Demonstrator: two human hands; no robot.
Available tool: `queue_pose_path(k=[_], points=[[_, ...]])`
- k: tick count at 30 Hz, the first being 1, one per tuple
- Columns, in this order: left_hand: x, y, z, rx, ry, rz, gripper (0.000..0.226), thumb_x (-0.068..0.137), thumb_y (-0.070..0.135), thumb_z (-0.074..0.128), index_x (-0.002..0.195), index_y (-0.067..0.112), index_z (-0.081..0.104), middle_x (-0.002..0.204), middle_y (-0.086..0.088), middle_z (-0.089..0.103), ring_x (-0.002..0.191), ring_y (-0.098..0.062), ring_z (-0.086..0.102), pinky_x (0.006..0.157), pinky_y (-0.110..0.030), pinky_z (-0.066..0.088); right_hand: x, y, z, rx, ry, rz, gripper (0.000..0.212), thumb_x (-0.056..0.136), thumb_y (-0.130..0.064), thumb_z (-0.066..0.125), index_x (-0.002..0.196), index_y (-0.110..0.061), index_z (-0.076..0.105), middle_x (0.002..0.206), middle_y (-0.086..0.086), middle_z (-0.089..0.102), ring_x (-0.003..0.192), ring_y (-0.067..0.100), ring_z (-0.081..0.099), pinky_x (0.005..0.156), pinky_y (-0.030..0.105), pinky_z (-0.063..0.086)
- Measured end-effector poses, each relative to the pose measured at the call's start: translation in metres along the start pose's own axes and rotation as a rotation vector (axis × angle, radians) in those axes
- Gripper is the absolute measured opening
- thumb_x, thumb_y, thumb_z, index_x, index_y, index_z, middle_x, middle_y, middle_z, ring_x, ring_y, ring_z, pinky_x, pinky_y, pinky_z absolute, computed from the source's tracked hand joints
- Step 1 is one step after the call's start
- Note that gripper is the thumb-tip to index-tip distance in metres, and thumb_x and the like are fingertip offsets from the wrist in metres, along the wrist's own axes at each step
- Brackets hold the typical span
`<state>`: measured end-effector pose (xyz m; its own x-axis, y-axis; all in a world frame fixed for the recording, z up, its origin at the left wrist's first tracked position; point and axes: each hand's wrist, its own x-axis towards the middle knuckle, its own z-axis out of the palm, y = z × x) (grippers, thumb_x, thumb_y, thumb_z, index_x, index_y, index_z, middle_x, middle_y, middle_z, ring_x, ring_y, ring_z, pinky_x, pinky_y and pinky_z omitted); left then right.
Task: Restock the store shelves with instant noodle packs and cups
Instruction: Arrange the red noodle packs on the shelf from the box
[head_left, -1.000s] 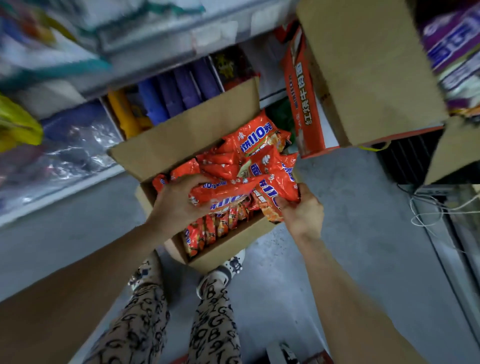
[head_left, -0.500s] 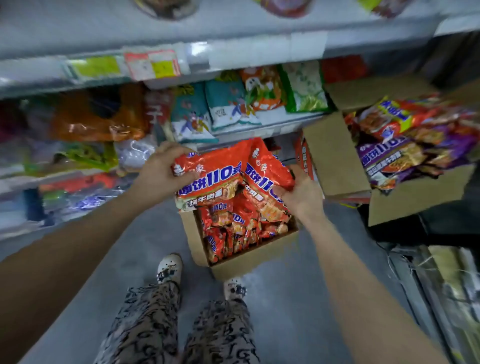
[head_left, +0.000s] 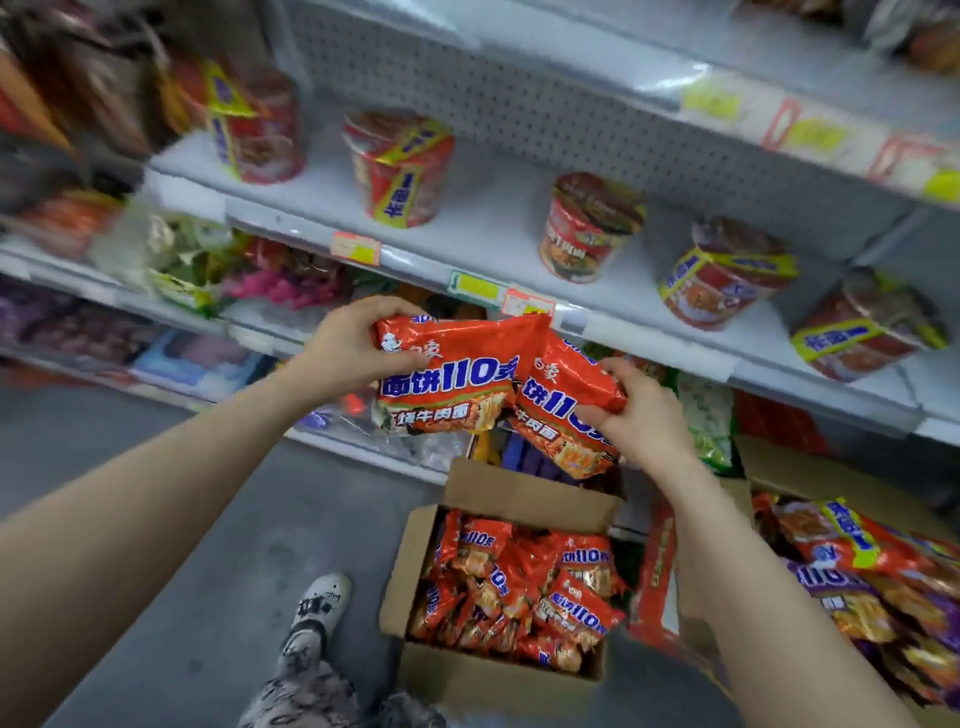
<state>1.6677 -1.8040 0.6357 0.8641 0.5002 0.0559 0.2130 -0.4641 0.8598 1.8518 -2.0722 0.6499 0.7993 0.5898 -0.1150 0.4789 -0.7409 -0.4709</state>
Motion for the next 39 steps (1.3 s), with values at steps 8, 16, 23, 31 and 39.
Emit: queue_pose_path(k=[8, 16, 23, 31, 39], points=[[-0.052, 0.023, -0.105, -0.177, 0.377, -0.048, 0.059, 0.074, 0.013, 0.084, 0.117, 0.028, 0.045, 0.101, 0.001, 0.066, 0.084, -0.012, 0.070, 0.072, -0.037, 0.060, 0.015, -0.108, -0.033, 0.003, -0.025, -0.281, 0.052, 0.081, -0.030, 0.078, 0.129, -0.029, 0.056, 0.121, 0.002, 0.068, 0.106, 0.027, 0.064, 0.091, 0.040, 0.051], [-0.066, 0.025, -0.200, -0.263, 0.585, -0.058, 0.074, 0.078, 0.012, 0.080, 0.130, 0.027, 0.031, 0.110, -0.001, 0.060, 0.085, -0.008, 0.070, 0.070, -0.027, 0.058, 0.027, -0.217, -0.051, 0.111, 0.022, -0.467, 0.052, 0.081, -0.027, 0.080, 0.120, -0.035, 0.046, 0.105, -0.014, 0.058, 0.079, 0.002, 0.058, 0.060, 0.017, 0.041], [-0.038, 0.001, -0.293, -0.348, 0.623, -0.068, 0.069, 0.078, 0.015, 0.079, 0.130, 0.025, 0.035, 0.105, 0.003, 0.063, 0.079, -0.004, 0.071, 0.063, -0.026, 0.058, 0.050, -0.306, -0.038, 0.219, 0.046, -0.445, 0.046, 0.083, -0.031, 0.078, 0.116, -0.038, 0.046, 0.113, -0.010, 0.058, 0.095, 0.015, 0.063, 0.068, 0.026, 0.054], [0.028, -0.027, -0.417, -0.394, 0.560, -0.001, 0.059, 0.074, 0.017, 0.082, 0.122, 0.014, 0.048, 0.105, -0.007, 0.070, 0.091, -0.024, 0.072, 0.083, -0.048, 0.058, 0.096, -0.417, -0.033, 0.279, 0.122, -0.421, 0.048, 0.081, -0.034, 0.079, 0.117, -0.038, 0.048, 0.113, -0.013, 0.058, 0.094, 0.011, 0.062, 0.070, 0.027, 0.053], [0.080, -0.026, -0.497, -0.439, 0.485, 0.072, 0.058, 0.064, 0.028, 0.084, 0.114, 0.015, 0.057, 0.103, -0.006, 0.073, 0.093, -0.024, 0.073, 0.085, -0.048, 0.057, 0.133, -0.485, -0.054, 0.425, 0.233, -0.363, 0.053, 0.073, -0.027, 0.086, 0.117, -0.034, 0.057, 0.118, -0.003, 0.065, 0.099, 0.017, 0.066, 0.080, 0.037, 0.058]])
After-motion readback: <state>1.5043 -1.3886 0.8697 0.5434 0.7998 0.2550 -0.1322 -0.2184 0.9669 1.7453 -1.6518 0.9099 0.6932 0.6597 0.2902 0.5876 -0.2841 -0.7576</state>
